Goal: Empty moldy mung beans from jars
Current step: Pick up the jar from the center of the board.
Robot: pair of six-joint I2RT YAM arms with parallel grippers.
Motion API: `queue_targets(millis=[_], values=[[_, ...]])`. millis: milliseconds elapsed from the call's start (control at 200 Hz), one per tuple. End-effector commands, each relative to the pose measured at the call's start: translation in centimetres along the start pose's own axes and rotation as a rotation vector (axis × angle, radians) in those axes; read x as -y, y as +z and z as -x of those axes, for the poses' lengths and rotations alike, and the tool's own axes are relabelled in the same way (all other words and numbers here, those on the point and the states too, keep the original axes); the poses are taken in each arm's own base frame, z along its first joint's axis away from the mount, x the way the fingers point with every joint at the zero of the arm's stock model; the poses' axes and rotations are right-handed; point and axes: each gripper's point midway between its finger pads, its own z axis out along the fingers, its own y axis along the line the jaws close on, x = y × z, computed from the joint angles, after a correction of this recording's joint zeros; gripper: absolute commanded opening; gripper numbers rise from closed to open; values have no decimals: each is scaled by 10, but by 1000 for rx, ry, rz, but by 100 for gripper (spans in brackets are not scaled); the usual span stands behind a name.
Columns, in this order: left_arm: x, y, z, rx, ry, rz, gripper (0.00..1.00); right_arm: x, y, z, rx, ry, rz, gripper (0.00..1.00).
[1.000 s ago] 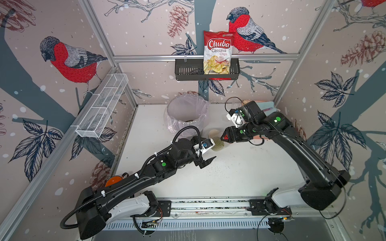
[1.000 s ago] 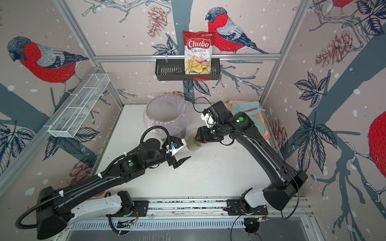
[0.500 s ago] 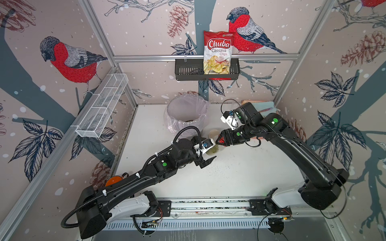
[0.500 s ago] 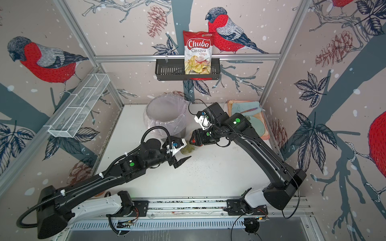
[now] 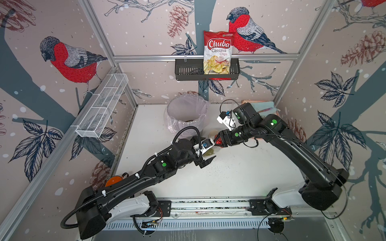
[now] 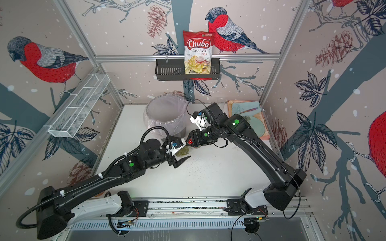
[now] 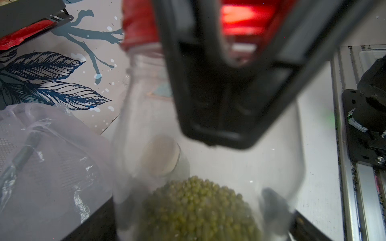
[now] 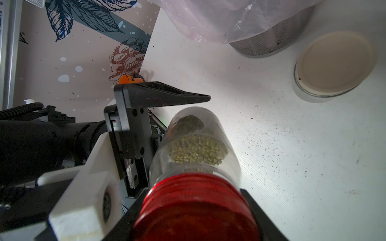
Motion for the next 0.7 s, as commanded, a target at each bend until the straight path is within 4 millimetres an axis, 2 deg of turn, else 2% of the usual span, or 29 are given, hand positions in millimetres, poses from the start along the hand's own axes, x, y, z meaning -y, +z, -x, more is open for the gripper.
queue_targets(millis=[0,185,360,615,695], values=[[-4,-1,12,46,11,18,97,-12,-2,4,24,-30,49,44],[-8,3,7,11,14,38,95,-14,-3,4,28,-34,48,44],[-9,3,9,12,16,39,82,-13,-2,1,22,-35,43,44],[-10,0,13,26,15,41,81,-7,2,-1,11,-31,17,44],[-9,0,14,27,19,36,68,-8,1,0,15,-33,19,44]])
